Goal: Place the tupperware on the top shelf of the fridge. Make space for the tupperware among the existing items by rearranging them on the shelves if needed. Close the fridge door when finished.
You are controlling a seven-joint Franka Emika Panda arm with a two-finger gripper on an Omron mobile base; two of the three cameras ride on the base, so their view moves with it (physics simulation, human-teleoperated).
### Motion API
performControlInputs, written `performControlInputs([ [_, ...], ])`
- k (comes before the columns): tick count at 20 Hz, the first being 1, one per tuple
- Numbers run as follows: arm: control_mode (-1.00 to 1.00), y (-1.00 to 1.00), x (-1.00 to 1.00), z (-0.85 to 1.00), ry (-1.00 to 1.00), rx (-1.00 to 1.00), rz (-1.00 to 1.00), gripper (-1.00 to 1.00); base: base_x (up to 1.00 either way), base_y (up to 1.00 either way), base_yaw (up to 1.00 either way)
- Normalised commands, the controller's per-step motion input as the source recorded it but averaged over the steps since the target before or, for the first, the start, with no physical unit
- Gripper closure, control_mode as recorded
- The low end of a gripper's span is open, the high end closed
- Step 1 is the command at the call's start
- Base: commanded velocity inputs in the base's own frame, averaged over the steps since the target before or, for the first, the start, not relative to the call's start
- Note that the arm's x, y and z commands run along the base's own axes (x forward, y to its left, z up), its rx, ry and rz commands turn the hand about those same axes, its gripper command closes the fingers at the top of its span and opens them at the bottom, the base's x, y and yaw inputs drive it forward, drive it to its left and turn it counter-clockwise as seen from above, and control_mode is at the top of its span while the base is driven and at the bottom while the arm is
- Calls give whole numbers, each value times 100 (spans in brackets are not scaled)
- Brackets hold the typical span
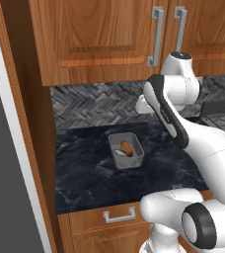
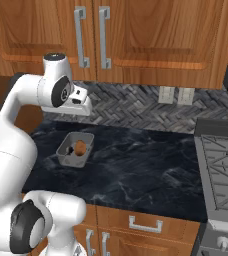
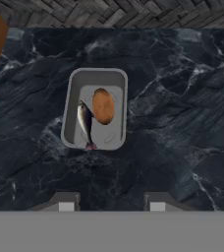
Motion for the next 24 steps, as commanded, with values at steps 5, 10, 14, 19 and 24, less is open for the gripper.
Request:
performControlInputs([
  [5, -100, 9, 0, -39, 0, -1, 0, -100, 0, 0, 0],
  [10, -100, 18, 1, -79, 0, -2, -1, -100, 0, 0, 0],
  [14, -100, 14, 23, -60, 3, 0, -1, -100, 0, 0, 0],
  [19, -100, 3, 51, -29, 19, 1, 0, -100, 0, 0, 0],
  [24, -100, -4, 35, -25, 12, 5, 0, -100, 0, 0, 0],
])
